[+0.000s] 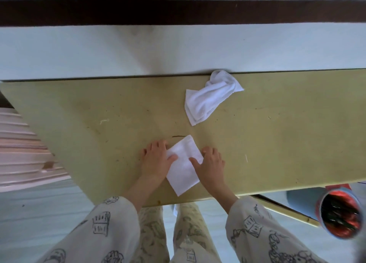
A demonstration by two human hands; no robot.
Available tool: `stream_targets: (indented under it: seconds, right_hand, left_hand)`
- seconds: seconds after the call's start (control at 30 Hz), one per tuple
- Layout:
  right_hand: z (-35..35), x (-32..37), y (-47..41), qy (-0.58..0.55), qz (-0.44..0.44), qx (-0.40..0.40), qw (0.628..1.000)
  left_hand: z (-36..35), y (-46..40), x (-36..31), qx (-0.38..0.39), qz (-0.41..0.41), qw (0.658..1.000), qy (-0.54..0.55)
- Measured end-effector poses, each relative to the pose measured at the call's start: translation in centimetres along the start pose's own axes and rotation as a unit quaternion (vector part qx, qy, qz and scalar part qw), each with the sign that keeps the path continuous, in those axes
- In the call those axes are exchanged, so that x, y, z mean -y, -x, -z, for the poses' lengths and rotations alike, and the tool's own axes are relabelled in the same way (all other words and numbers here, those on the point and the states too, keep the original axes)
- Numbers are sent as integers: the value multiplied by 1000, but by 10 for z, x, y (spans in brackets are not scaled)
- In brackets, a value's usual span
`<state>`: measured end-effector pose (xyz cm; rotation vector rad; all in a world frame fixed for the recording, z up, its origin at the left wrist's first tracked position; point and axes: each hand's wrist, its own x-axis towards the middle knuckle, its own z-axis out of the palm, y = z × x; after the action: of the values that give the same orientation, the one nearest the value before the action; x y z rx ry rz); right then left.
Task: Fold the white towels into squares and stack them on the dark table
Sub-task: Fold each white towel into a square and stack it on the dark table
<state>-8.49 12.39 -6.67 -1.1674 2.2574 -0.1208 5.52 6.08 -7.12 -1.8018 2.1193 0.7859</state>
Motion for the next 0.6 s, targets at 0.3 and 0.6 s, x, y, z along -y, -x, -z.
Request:
stream_targets:
  seconds: [0.3,0.6]
  right_hand:
    - [-3,8,3,29,-7,37,999]
    - [24,9,2,-144,97,225,959]
  left_hand:
    - [16,-3,-5,109,15,991,80]
    - [61,35,9,278,-45,917,281]
